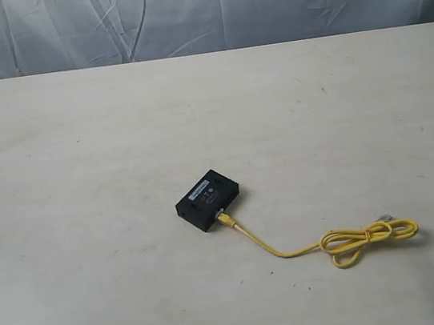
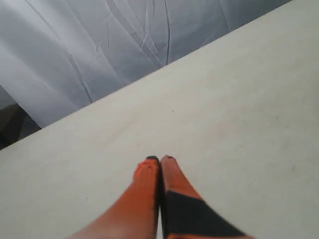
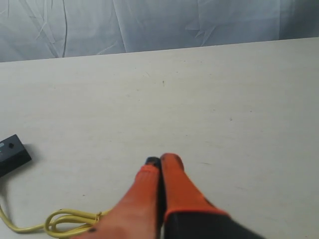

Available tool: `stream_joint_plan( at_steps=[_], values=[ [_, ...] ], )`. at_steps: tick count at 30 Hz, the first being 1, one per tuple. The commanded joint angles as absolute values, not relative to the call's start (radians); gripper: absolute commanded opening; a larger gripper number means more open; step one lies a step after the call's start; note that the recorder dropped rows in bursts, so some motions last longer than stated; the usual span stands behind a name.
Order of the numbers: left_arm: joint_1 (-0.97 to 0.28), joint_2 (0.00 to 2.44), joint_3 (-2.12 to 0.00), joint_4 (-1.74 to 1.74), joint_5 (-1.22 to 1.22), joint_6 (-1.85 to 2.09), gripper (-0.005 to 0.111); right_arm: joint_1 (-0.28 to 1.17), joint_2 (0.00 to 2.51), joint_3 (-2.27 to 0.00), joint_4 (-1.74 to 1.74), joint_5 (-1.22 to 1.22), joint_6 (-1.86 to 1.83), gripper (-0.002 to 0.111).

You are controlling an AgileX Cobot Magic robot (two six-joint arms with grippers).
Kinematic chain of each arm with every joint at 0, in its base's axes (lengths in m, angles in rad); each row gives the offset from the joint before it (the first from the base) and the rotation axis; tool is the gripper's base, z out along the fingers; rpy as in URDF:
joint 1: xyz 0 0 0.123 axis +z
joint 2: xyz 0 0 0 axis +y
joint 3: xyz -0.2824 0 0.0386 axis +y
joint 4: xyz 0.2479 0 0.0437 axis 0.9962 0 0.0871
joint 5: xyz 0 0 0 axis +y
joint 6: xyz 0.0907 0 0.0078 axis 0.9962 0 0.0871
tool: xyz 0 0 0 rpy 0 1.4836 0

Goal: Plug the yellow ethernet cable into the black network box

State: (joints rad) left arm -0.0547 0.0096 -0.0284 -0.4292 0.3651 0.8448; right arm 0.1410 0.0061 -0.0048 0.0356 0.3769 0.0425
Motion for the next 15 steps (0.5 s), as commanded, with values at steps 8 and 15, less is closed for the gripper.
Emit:
stream_joint_plan(
  at_steps=[8,15],
  values=[
    [-0.051,0.000,0.000,-0.048,0.315,0.122,0.000,0.141,0.000,0.000,0.038,0.365,0.043,-0.001],
    [-0.051,0.000,0.000,0.000,0.314,0.021,0.000,0.141,0.000,0.000,0.034,0.362,0.043,-0.001]
  ],
)
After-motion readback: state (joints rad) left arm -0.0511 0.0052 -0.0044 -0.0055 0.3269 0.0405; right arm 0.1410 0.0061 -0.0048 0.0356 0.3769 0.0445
